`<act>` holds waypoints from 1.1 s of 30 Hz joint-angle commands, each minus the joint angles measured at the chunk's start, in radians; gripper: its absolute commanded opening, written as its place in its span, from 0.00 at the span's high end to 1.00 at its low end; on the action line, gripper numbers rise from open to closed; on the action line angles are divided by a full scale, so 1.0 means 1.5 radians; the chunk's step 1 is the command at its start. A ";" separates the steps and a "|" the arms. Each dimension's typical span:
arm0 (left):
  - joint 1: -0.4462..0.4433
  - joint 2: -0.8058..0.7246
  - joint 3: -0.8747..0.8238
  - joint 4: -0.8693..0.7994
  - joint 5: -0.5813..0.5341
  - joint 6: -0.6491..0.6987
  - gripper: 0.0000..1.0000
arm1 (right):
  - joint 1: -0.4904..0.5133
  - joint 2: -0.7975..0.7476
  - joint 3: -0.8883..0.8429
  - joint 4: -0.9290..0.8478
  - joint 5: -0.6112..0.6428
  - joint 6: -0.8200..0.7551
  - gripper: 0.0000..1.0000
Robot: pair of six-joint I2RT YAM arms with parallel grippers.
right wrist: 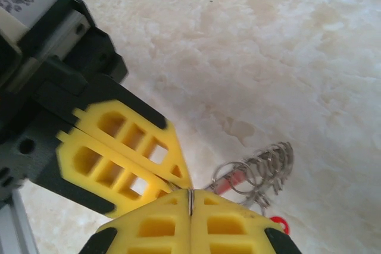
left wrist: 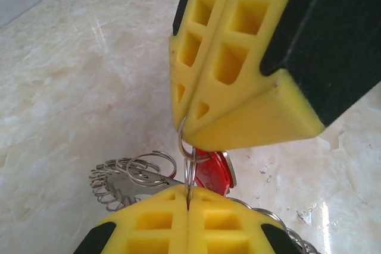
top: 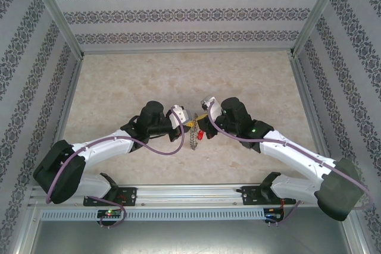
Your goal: Put the keys on the keyring
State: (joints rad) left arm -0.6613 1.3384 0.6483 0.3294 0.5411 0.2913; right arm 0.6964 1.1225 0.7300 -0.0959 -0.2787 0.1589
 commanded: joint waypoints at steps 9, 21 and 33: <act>-0.003 -0.006 0.005 0.013 -0.005 0.004 1.00 | -0.010 -0.009 0.001 0.021 -0.025 0.017 1.00; -0.004 -0.007 0.014 -0.010 0.007 0.024 1.00 | 0.006 0.025 0.048 0.025 -0.047 0.009 1.00; -0.003 -0.017 0.005 0.003 -0.029 0.008 0.90 | 0.017 0.039 0.050 -0.015 -0.027 -0.001 1.00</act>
State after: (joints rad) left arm -0.6613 1.3361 0.6483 0.3214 0.5209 0.3107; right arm 0.7097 1.2068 0.8013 -0.1051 -0.3260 0.1661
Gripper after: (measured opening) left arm 0.084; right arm 0.059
